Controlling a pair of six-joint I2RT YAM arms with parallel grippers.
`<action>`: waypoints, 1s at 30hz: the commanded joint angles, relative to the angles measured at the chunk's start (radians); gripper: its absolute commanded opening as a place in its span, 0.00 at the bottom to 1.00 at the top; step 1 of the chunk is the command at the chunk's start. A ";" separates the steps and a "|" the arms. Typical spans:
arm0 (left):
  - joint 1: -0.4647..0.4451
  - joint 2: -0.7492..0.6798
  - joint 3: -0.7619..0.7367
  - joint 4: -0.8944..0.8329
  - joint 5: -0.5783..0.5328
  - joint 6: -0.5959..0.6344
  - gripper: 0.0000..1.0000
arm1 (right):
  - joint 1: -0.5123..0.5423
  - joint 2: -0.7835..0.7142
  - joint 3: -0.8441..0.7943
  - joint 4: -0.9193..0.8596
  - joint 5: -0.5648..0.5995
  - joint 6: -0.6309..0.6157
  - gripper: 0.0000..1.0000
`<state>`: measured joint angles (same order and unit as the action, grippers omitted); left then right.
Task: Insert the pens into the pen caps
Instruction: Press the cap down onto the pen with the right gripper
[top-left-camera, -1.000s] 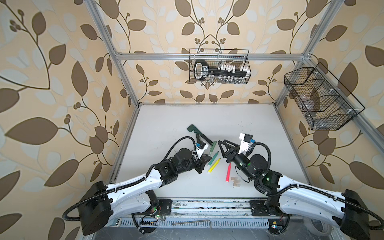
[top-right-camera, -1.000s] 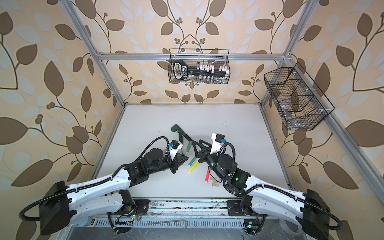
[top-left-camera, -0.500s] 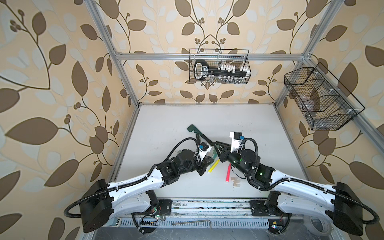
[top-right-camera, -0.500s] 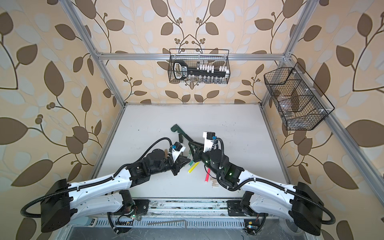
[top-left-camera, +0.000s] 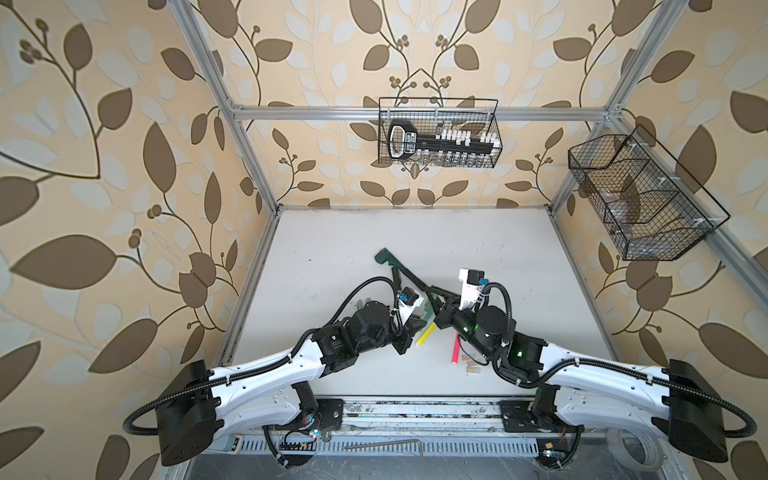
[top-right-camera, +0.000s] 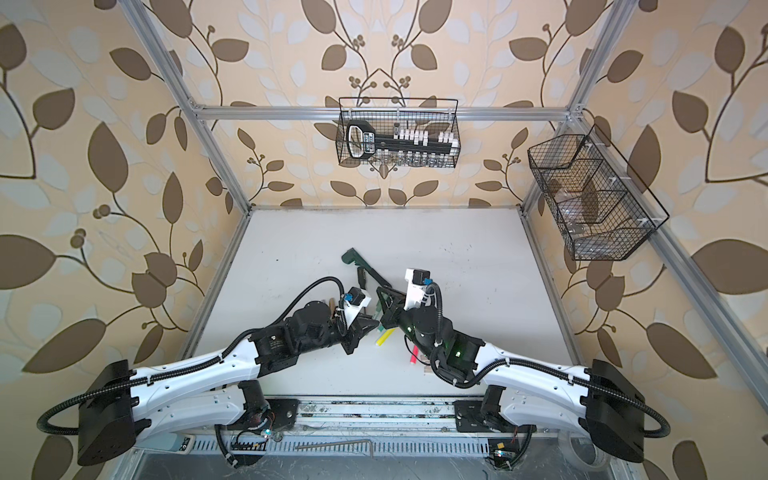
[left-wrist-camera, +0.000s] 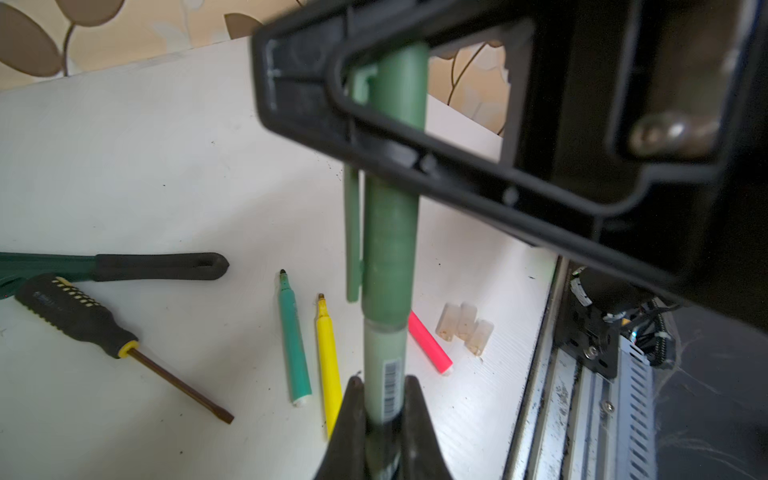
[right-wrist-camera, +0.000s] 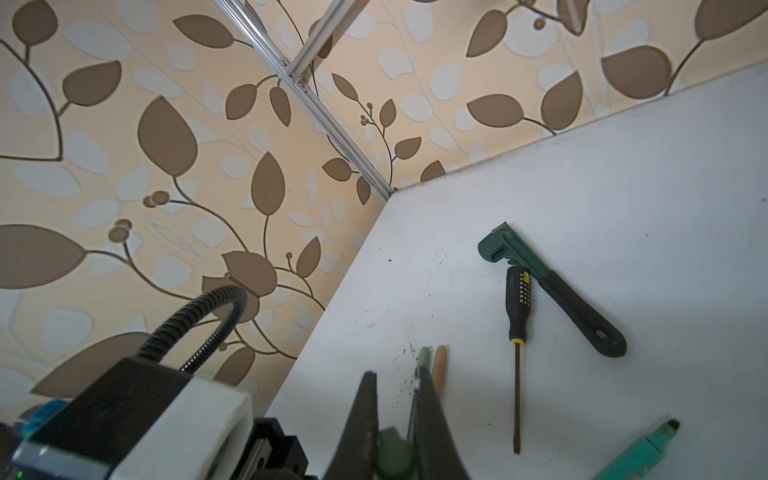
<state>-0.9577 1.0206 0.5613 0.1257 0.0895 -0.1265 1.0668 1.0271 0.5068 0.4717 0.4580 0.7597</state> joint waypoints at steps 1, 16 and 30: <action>0.027 -0.039 0.079 0.109 -0.154 -0.030 0.00 | 0.086 -0.029 -0.063 -0.018 0.012 0.044 0.00; 0.027 -0.071 0.200 0.170 -0.214 0.001 0.00 | 0.434 -0.053 -0.168 0.076 0.272 0.067 0.00; 0.031 -0.075 0.358 0.110 -0.293 0.072 0.00 | 0.520 0.149 -0.113 0.246 0.266 0.063 0.00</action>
<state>-1.0031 0.9638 0.7296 -0.2832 0.1520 0.0578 1.4723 1.1080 0.4015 0.8059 1.0298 0.7998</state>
